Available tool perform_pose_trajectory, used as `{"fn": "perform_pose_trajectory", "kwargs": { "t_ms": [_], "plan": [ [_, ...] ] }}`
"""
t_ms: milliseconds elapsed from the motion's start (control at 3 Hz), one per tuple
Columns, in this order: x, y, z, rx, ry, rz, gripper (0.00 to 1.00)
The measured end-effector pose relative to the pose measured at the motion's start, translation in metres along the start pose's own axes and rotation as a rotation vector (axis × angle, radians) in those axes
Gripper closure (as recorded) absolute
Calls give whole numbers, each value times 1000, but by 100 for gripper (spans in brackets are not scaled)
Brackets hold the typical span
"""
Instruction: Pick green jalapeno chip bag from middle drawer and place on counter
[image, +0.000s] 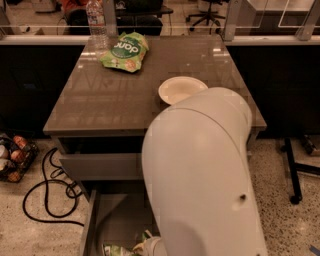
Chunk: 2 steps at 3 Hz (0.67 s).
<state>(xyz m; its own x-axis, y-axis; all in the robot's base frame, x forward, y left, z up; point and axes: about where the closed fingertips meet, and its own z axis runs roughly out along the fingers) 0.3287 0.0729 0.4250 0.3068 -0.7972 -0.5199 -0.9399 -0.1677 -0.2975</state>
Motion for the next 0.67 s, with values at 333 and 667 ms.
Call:
{"fn": "perform_pose_trajectory", "kwargs": {
  "t_ms": [333,667],
  "plan": [
    [-13,-29,-35,102,-64,-49,100],
    [-26,-53,-69,186,-121,-96,100]
  ]
}}
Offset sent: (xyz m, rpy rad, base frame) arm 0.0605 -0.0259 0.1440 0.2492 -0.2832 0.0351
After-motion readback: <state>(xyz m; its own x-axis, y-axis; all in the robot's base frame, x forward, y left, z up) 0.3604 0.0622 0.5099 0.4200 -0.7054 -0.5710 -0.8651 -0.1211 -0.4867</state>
